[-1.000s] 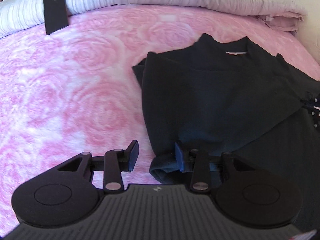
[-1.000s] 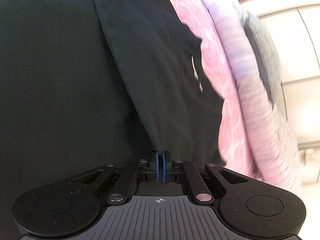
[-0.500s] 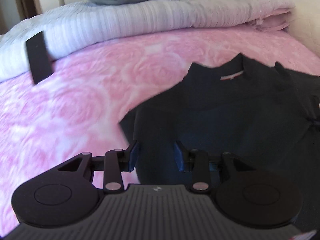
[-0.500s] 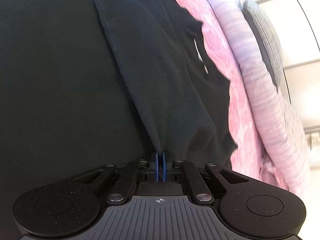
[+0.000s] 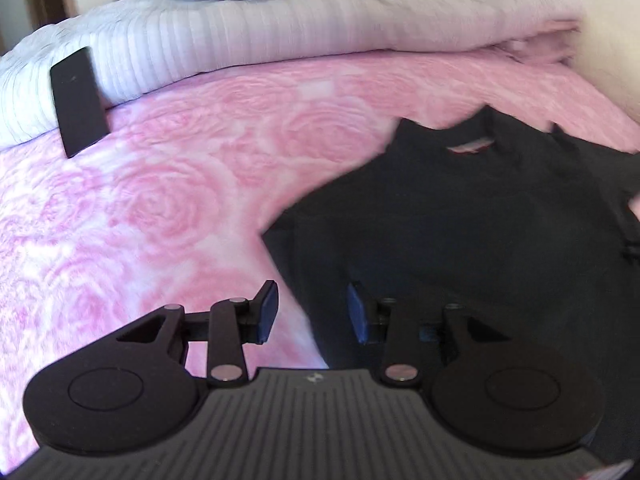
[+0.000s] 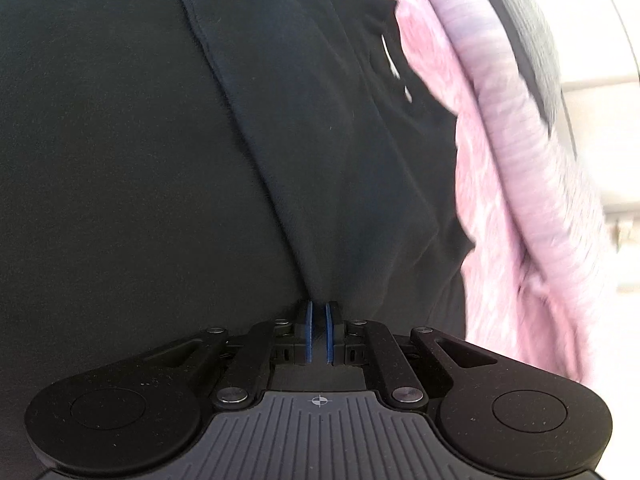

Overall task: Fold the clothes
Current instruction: 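Grasp the sweater's side edge with the right tool, then fold the held side over the body with the right tool and release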

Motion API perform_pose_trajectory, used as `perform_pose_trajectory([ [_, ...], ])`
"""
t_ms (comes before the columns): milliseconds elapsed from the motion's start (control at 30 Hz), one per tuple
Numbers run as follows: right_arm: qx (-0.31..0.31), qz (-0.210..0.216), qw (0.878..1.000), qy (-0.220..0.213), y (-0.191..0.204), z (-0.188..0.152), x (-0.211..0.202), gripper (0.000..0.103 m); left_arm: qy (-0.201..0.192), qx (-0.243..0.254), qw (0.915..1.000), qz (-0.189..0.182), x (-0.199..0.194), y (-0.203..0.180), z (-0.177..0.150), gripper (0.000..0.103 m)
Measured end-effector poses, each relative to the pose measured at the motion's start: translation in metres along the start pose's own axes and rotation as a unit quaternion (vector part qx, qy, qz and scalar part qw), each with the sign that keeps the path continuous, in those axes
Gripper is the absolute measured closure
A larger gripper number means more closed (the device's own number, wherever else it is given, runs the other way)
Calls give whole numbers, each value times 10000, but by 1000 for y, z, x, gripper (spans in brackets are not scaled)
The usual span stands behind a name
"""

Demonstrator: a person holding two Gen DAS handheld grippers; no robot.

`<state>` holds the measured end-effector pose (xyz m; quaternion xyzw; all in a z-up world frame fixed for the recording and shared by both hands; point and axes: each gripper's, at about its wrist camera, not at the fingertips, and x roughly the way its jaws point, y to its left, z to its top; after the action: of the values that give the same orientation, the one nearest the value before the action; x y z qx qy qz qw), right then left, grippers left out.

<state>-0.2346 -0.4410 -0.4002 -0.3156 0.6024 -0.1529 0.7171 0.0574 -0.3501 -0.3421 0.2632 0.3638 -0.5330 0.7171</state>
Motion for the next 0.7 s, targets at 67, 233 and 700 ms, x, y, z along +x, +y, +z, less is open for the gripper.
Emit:
perform_pose_trajectory([
  [67,373,221,9987,264,1,-1,-8,99,238,344,9990,-135,-2,-17,-15,70],
  [233,1418,461,9857,788,-6,-20,-31,99,506,676,9964,18,-8,-37,-40,70],
  [700,6410,254,7671,-90,-163,-254,-45,9,439,610,9970,161,-37,-165,19,70],
])
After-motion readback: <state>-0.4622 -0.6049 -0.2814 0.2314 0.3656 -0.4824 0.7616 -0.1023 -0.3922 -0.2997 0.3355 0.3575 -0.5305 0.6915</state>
